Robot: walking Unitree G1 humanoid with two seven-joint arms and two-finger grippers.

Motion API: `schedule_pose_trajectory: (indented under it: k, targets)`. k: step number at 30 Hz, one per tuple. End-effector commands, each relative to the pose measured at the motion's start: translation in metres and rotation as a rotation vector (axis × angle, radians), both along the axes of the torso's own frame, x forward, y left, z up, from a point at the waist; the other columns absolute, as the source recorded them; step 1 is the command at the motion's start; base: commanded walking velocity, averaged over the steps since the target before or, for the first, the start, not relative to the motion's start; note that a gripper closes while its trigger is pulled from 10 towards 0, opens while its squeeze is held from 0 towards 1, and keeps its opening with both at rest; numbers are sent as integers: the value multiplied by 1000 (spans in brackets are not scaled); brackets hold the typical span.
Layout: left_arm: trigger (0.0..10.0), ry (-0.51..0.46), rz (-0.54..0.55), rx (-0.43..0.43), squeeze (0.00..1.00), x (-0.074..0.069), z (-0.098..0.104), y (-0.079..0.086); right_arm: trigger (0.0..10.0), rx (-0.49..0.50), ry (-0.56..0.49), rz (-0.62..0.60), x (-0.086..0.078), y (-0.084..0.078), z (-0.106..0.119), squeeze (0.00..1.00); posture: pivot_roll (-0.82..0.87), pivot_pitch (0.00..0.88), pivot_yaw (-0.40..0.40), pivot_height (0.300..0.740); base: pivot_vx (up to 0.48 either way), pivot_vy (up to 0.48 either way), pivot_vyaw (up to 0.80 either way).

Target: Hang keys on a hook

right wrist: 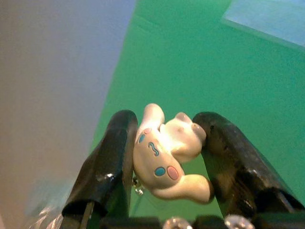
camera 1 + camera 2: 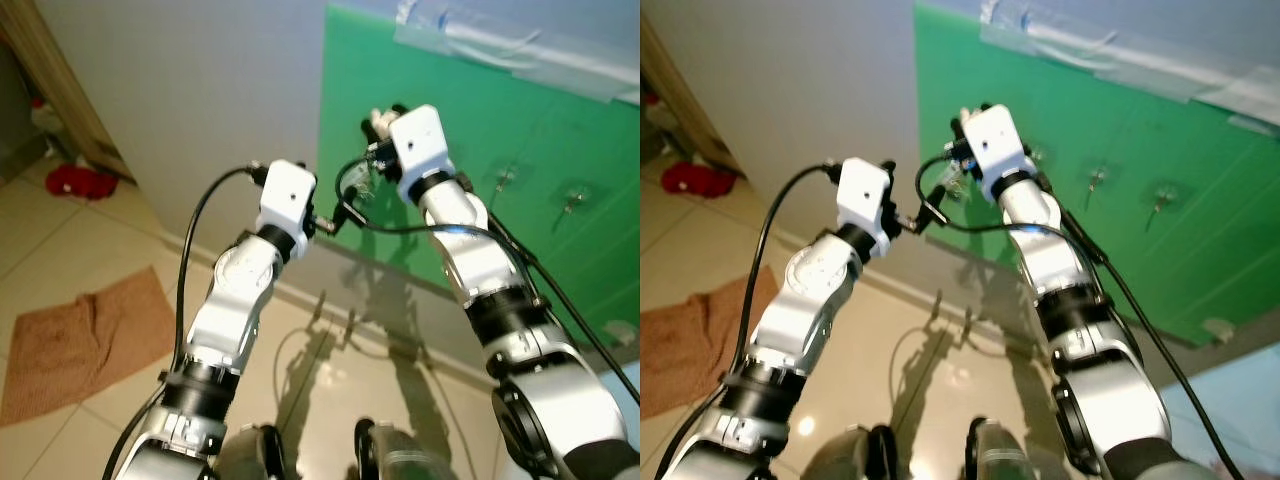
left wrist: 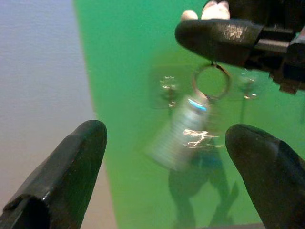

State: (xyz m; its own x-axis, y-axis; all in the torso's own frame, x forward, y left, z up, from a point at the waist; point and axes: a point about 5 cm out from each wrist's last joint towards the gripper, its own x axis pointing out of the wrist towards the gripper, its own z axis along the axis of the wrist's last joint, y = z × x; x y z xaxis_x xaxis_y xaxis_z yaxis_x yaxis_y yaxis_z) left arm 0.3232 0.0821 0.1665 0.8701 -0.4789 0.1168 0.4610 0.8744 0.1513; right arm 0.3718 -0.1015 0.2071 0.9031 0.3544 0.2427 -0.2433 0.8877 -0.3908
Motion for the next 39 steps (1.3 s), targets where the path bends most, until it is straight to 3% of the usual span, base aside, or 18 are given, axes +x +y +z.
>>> schedule_pose_trajectory:
  k: [1, 2, 6, 10, 13, 14, 18, 22, 29, 33, 39]
  targets:
    - [10000, 1, 33, 14, 0, -2, 0, 9, 0, 15, -12, 3, -4, -4, 7, 0, -91, 168, 2, 740, 0, 0, 0]
    - [10000, 7, 61, 0, 0, -5, 0, 18, 0, 17, -12, 9, -14, -8, 8, 0, -103, 173, -7, 740, 0, 0, 0]
    - [10000, 31, 99, 5, 0, -9, -5, 23, 0, 34, 42, -16, -41, -24, -1, 0, -112, 175, -21, 740, 0, 0, 0]
    - [10000, 40, 139, -5, 0, -15, -4, 28, 0, 48, 106, -28, -76, -30, -16, 0, -119, 167, -31, 740, 0, 0, 0]
    - [10000, 41, 144, -7, 0, -19, -3, 30, 0, 59, 140, -37, -89, -32, -19, 0, -116, 162, -31, 740, 0, 0, 0]
    - [10000, 41, 146, -17, 0, -26, -1, 32, 0, 62, 159, -39, -103, -33, -17, 0, -117, 157, -30, 740, 0, 0, 0]
    - [10000, 39, 150, -24, 0, -36, 4, 40, 0, 72, 173, -50, -119, -39, -5, 0, -114, 149, -29, 740, 0, 0, 0]
    - [10000, 26, 165, 7, 0, -43, 8, 46, 0, 83, 219, -71, -135, -50, -9, 0, -95, 147, -29, 740, 0, 0, 0]
    - [10000, 17, 180, -2, 0, -51, 17, 51, 0, 131, 270, -98, -146, -47, -11, 0, -98, 153, -13, 740, 0, 0, 0]
    - [10000, -36, 157, -3, 0, -52, 31, 48, 0, 143, 270, -88, -149, -43, -6, 0, -105, 157, -10, 740, 0, 0, 0]
    - [10000, -95, 131, 9, 0, -53, 47, 43, 0, 140, 269, -98, -149, -46, -2, 0, -122, 158, -14, 740, 418, 0, 0]
